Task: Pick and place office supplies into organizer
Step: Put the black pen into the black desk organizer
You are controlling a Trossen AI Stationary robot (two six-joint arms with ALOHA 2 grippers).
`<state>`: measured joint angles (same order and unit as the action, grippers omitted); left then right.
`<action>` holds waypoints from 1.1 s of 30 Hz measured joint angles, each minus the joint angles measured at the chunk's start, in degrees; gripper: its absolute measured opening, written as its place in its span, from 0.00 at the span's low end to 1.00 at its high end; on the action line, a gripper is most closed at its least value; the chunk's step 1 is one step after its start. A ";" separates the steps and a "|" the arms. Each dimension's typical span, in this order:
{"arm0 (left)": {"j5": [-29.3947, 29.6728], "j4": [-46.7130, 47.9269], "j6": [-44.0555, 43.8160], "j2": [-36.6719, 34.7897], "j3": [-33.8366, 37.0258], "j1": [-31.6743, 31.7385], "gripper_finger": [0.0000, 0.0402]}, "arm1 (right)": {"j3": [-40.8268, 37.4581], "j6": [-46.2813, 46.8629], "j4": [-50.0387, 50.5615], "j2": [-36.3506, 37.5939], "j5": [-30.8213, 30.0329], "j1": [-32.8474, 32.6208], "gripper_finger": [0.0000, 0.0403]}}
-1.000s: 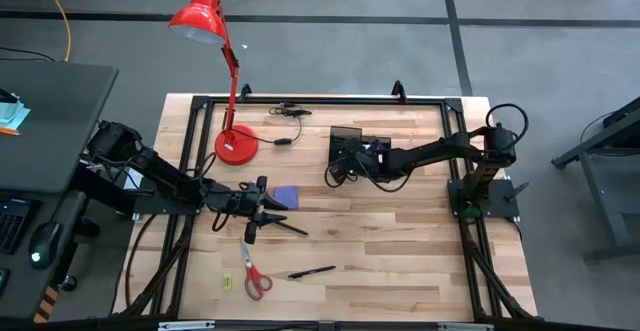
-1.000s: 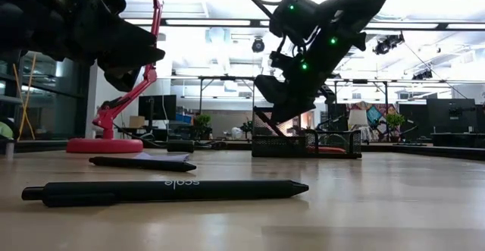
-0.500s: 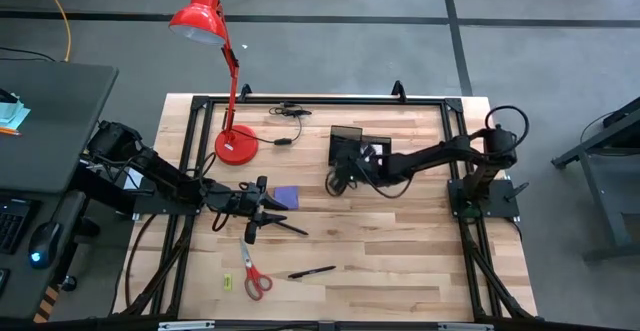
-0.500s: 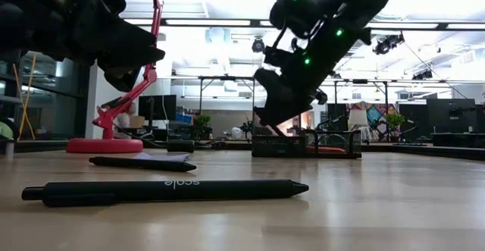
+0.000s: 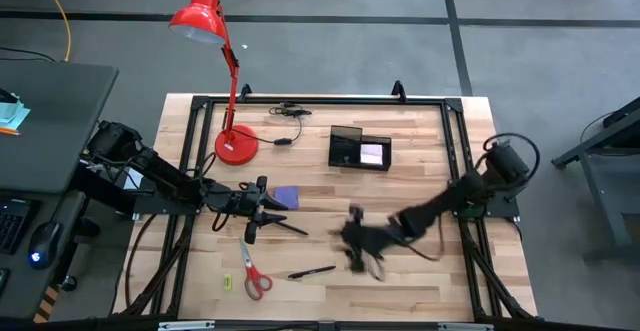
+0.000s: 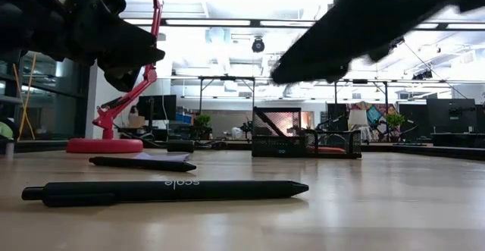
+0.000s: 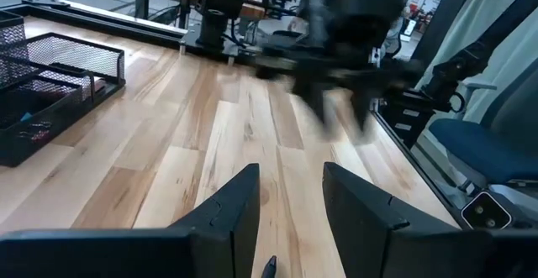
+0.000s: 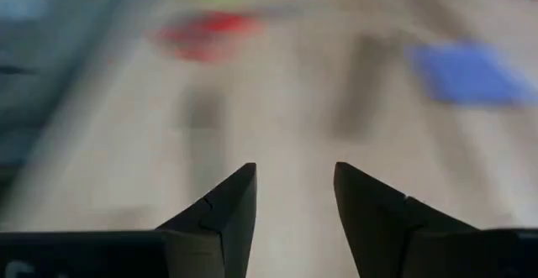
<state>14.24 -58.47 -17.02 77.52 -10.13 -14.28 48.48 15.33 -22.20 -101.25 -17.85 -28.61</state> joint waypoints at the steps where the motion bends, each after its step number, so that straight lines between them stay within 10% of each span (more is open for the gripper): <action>1: 0.00 -0.01 0.00 0.02 0.01 0.00 0.29 | -2.22 -1.36 -6.09 0.00 2.32 -1.50 0.38; 10: 0.66 -0.05 0.01 0.02 0.01 0.00 0.29 | -18.76 -5.08 -40.09 0.00 3.11 -8.19 0.38; 17: 0.96 0.23 0.01 0.02 0.02 0.01 0.29 | -18.49 11.61 -30.40 -0.11 -11.84 -8.45 0.39; 33: 0.92 0.69 0.04 -0.01 0.00 0.00 0.29 | -5.11 -0.51 -32.60 -17.96 -8.26 -7.65 0.39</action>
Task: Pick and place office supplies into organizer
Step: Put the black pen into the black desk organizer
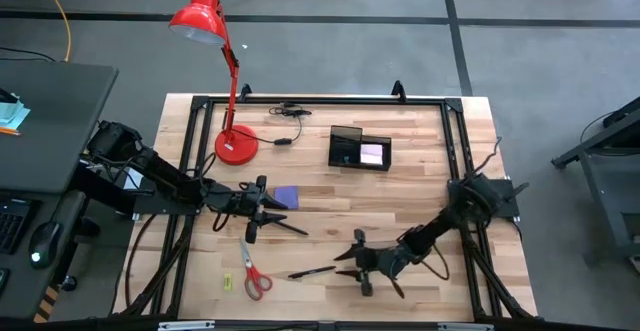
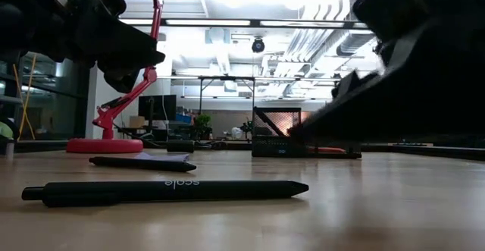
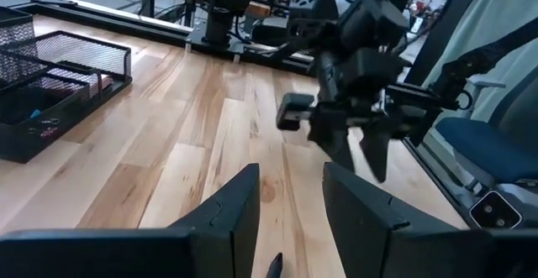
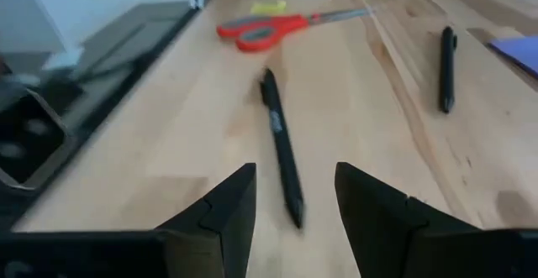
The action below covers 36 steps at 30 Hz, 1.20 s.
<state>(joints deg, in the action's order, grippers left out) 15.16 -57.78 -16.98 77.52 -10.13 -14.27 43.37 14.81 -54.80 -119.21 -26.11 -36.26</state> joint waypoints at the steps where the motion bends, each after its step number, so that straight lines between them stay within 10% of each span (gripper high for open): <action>1: 0.00 0.22 0.04 0.00 0.00 -0.01 0.29 | 0.51 -0.45 0.21 -0.96 0.07 0.23 0.39; 22: 0.44 0.85 0.19 0.00 0.00 0.01 0.29 | 2.87 1.20 -2.29 -7.18 5.14 4.33 0.34; 36: 0.44 0.87 0.19 0.00 0.00 -0.01 0.29 | 2.81 2.67 -1.94 -7.25 6.93 5.98 0.03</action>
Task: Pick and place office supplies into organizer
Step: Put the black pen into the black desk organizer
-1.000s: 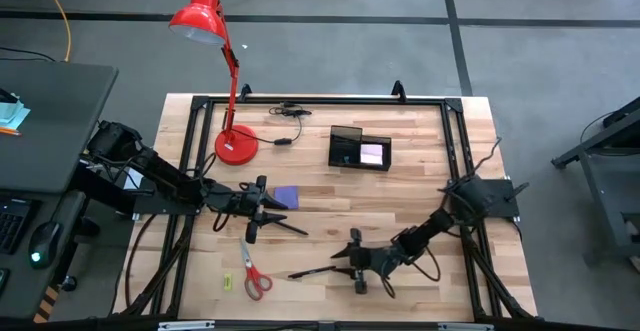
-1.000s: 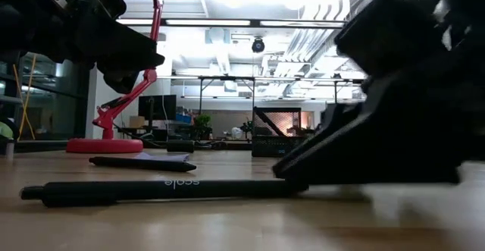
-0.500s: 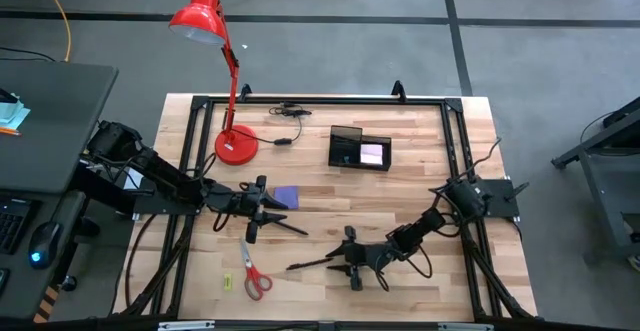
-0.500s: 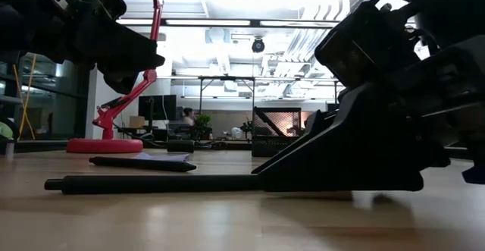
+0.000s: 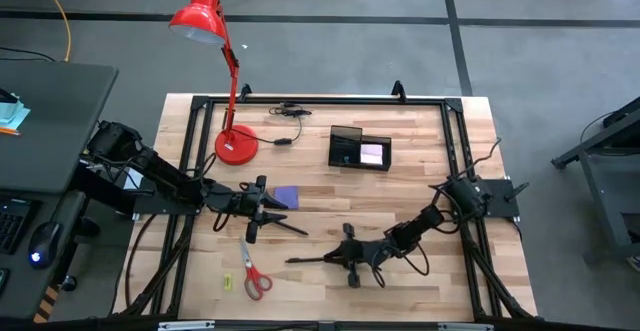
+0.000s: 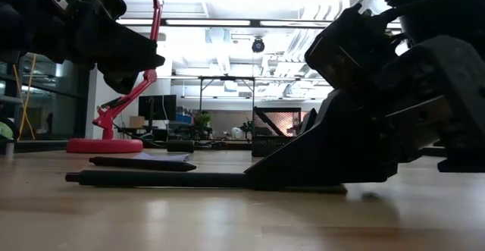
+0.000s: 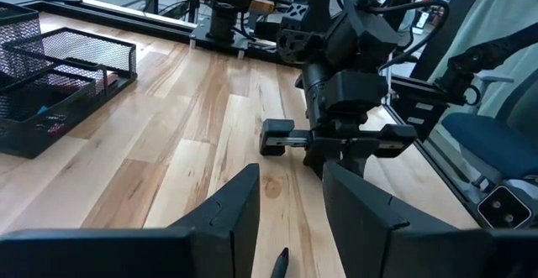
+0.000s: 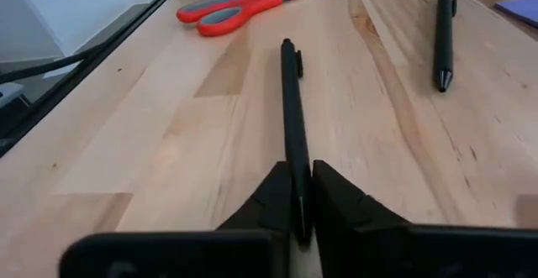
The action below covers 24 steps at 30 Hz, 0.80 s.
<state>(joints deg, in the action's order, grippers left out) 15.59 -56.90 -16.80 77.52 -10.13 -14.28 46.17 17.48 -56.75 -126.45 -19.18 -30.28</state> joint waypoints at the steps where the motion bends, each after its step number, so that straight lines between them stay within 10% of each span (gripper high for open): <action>1: 0.00 0.00 0.00 0.00 0.00 0.00 0.29 | 0.00 -0.39 -0.61 -0.06 -0.02 0.00 0.04; 24: 0.00 0.07 0.00 0.00 0.00 0.00 0.29 | -0.22 -4.92 -6.58 3.48 -10.88 0.04 0.02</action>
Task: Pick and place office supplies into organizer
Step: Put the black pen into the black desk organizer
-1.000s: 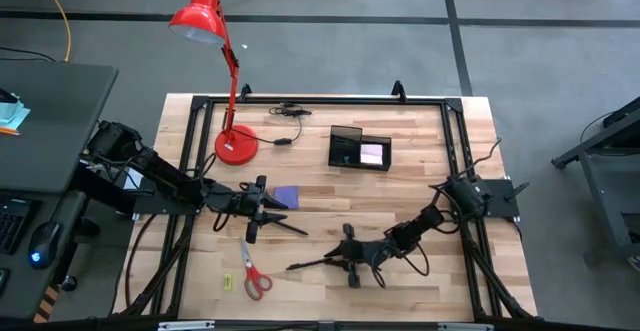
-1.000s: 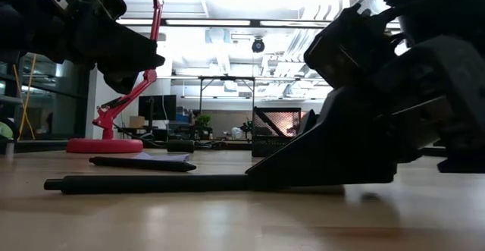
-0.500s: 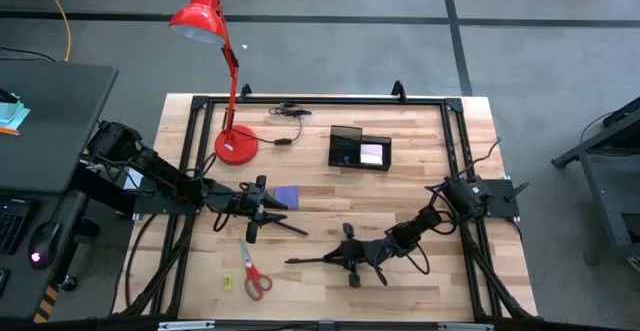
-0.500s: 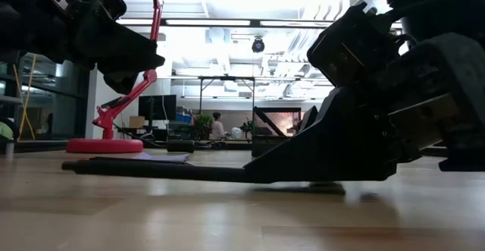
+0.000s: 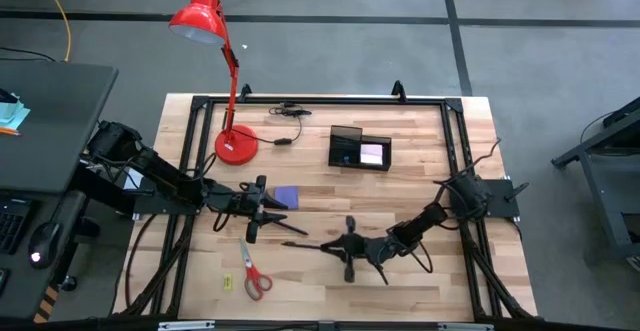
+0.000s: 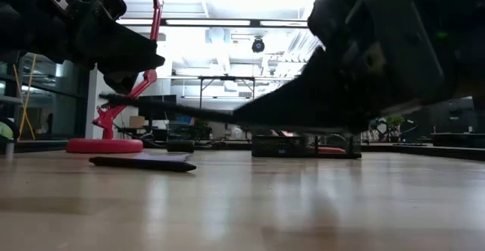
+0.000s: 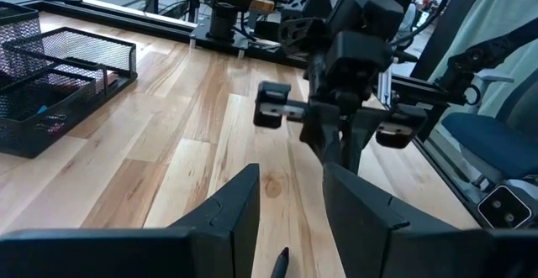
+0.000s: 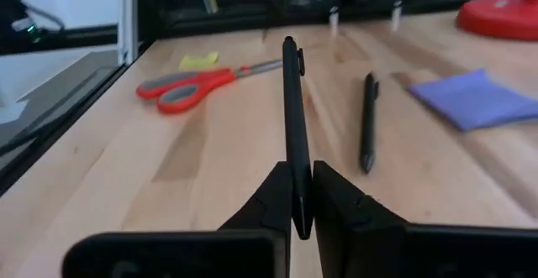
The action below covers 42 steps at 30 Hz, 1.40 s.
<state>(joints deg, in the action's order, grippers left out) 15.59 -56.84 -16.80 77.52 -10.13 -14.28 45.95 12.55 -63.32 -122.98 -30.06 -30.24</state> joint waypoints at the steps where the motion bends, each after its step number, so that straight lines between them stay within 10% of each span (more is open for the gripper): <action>1: 0.00 0.00 -0.03 0.00 0.00 0.00 0.29 | 0.00 -0.36 0.42 0.40 -0.81 -0.05 0.02; 20: -1.03 -3.81 -5.58 0.00 -0.07 0.00 0.29 | 0.02 0.05 3.51 2.01 -13.21 -1.03 0.04; 42: -0.87 -3.43 -5.79 0.00 -0.09 0.00 0.29 | 0.07 -5.64 -3.84 2.77 -8.90 4.02 0.03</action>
<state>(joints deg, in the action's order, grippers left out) 14.72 -60.27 -22.59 77.52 -10.22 -14.28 46.02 6.92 -67.16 -120.20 -38.96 -26.22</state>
